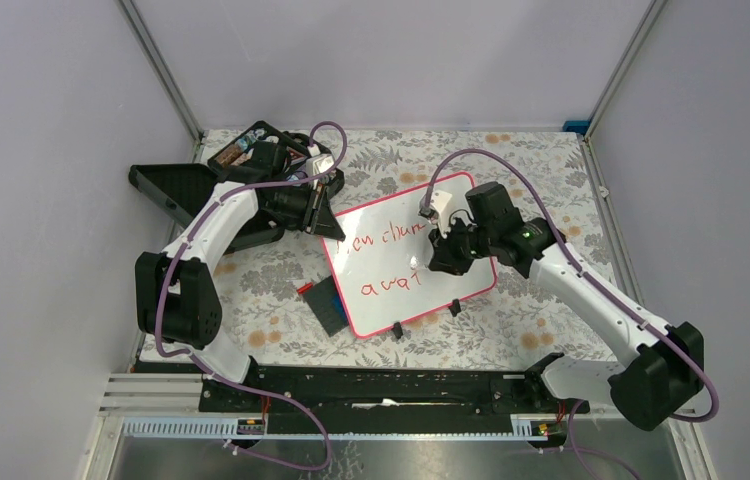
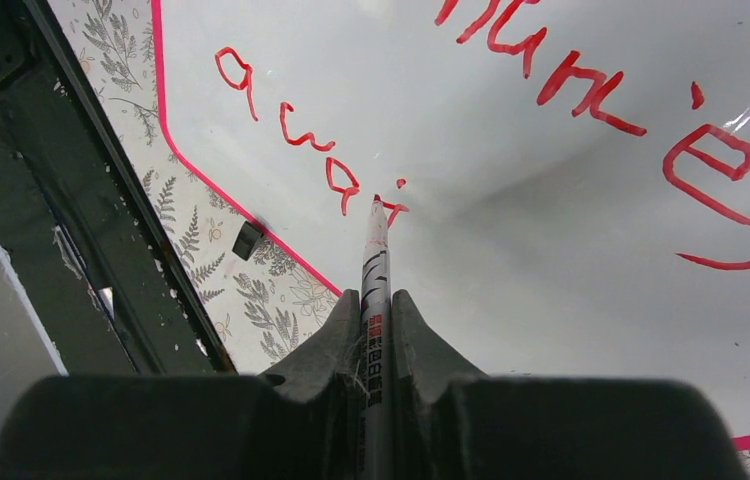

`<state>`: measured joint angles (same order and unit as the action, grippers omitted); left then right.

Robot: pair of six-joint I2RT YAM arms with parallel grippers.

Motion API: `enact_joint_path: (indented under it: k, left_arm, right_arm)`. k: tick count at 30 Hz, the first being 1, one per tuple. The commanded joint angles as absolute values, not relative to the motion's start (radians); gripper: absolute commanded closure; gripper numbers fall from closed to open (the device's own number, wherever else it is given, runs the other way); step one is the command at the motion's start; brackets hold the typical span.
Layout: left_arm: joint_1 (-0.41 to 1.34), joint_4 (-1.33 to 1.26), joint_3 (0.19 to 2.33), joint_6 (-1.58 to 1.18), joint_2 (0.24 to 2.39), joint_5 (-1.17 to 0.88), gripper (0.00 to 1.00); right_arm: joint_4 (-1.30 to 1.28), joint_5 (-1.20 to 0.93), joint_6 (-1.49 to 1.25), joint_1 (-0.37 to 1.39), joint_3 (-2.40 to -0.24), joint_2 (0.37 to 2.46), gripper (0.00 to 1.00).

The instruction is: Write a sentence on the whiteboard

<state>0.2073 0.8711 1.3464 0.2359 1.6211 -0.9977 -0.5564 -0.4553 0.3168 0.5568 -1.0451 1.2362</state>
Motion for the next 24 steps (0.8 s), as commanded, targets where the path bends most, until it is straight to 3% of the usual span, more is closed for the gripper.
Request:
enact_joint_path:
  k: [1, 24]
  left_arm:
    - [0.242, 0.867, 1.334, 0.278, 1.658, -0.857, 1.00]
    - [0.242, 0.867, 1.326, 0.281, 1.659, -0.853, 1.00]
  right_arm:
    - [-0.574, -0.458, 0.321, 0.545, -1.028, 1.208, 1.00]
    - [-0.528, -0.310, 0.330, 0.507, -0.996, 1.239, 1.00]
